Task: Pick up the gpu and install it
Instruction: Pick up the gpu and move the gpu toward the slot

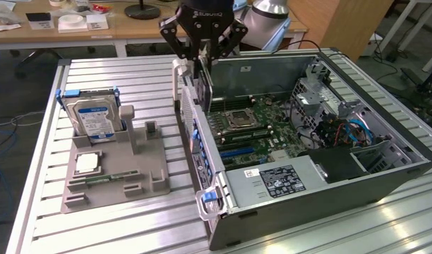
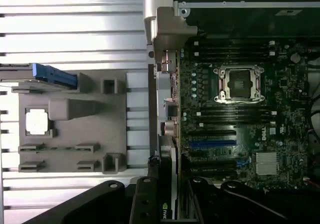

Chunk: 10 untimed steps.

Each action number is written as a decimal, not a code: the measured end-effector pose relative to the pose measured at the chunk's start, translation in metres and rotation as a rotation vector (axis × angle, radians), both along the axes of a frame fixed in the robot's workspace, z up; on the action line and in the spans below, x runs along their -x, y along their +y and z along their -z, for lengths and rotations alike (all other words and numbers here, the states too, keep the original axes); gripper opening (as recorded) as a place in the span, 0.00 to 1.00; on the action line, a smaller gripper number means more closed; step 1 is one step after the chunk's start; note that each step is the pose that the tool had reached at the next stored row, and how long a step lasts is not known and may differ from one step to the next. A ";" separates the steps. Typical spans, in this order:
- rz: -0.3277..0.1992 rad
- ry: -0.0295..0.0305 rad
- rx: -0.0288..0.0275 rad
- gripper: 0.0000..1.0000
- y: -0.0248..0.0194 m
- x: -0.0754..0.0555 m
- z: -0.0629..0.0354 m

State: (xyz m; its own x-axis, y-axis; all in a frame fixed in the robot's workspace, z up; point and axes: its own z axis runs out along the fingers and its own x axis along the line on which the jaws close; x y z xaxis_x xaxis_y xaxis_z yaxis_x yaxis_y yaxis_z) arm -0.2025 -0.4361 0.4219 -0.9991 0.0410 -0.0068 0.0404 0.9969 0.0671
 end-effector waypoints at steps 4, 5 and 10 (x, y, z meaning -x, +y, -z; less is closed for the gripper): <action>0.000 0.0000 -0.0026 0.26 0.0000 -0.017 0.0001; 0.000 0.0000 -0.0031 0.26 0.0000 -0.020 0.0000; 0.000 0.0000 -0.0053 0.26 0.0000 -0.040 0.0000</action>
